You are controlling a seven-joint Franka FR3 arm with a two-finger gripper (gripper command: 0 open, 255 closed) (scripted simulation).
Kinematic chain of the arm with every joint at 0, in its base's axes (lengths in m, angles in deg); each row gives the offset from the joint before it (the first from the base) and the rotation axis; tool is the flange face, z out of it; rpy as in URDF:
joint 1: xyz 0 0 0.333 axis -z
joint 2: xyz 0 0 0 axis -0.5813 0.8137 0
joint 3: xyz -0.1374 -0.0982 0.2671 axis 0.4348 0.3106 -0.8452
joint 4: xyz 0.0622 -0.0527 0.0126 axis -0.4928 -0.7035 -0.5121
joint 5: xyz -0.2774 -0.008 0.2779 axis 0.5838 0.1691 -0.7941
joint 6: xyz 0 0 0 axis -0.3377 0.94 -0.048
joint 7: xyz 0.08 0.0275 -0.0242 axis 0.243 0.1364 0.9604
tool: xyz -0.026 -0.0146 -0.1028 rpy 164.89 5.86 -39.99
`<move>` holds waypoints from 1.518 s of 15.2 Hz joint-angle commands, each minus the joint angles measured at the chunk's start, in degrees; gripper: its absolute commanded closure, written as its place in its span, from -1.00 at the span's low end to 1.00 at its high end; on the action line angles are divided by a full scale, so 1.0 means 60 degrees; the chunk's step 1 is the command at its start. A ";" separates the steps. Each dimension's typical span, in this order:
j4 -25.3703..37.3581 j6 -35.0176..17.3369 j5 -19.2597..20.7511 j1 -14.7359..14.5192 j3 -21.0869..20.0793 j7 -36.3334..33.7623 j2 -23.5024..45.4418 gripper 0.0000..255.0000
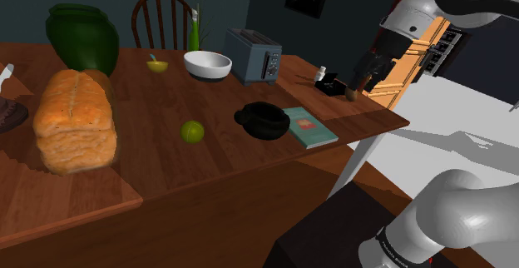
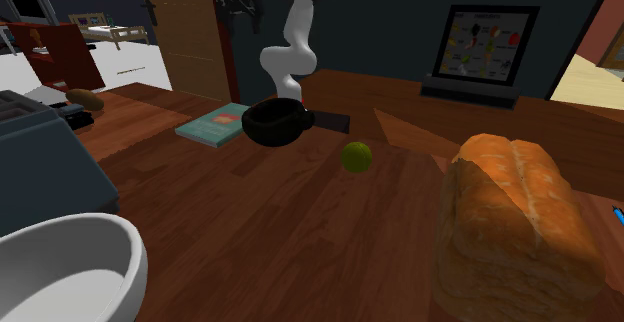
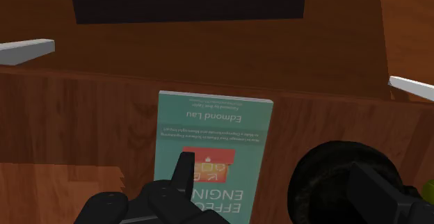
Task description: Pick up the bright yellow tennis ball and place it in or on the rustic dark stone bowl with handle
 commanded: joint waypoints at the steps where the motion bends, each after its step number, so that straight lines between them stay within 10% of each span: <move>1: 0.0000 0.0000 0.0000 0.0000 0.0000 0.0000 0.0000 -1.00; 23: 0.2379 -0.3533 -0.0504 -0.1347 -0.3011 -0.1892 0.5660 -1.00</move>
